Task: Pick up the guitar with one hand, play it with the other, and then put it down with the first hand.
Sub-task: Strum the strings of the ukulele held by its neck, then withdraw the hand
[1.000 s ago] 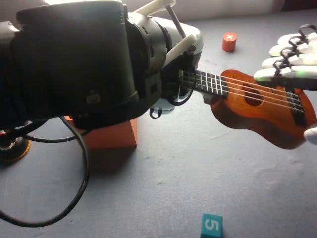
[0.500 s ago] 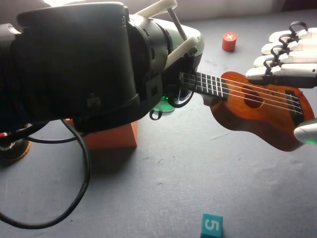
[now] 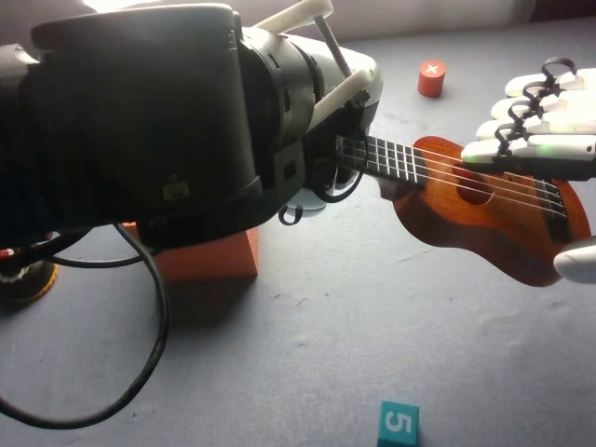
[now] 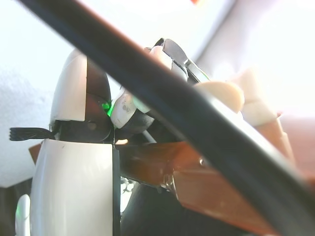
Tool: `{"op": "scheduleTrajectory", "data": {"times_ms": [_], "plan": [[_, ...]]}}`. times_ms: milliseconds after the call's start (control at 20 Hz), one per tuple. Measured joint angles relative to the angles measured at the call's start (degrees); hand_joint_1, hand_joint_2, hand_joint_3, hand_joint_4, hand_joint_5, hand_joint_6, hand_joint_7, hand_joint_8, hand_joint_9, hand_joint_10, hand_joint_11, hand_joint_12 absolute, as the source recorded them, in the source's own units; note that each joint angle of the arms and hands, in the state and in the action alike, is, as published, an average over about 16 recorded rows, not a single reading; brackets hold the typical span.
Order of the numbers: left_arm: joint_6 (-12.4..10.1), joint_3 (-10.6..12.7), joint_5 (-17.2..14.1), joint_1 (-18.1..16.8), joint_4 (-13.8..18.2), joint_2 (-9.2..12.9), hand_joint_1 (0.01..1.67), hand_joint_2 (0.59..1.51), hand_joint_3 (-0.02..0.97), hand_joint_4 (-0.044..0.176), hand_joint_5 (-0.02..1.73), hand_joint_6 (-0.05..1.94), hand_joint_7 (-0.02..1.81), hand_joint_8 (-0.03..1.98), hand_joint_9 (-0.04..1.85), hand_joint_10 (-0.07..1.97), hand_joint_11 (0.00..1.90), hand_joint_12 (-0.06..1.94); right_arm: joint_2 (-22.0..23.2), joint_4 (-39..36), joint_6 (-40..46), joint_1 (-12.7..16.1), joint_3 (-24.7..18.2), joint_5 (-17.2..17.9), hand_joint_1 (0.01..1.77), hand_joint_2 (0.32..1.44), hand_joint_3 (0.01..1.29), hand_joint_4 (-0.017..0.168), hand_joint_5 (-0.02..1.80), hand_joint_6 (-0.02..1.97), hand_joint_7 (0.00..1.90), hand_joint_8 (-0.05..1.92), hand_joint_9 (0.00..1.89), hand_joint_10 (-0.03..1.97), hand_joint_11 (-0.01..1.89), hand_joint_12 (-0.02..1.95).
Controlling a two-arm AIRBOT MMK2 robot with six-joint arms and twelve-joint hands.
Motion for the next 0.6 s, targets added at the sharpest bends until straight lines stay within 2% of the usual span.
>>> {"op": "scheduleTrajectory", "data": {"times_ms": [600], "plan": [[0.55,0.00,0.05,-0.05,0.00,0.07,1.45,1.092,-0.013,0.039,1.29,1.88,1.32,1.97,1.44,1.92,1.48,1.90,2.11,-1.17,0.20,-0.76,-3.07,1.32,0.16,1.32,0.02,0.001,0.08,0.04,0.10,0.01,0.06,0.00,0.02,0.00]]}}
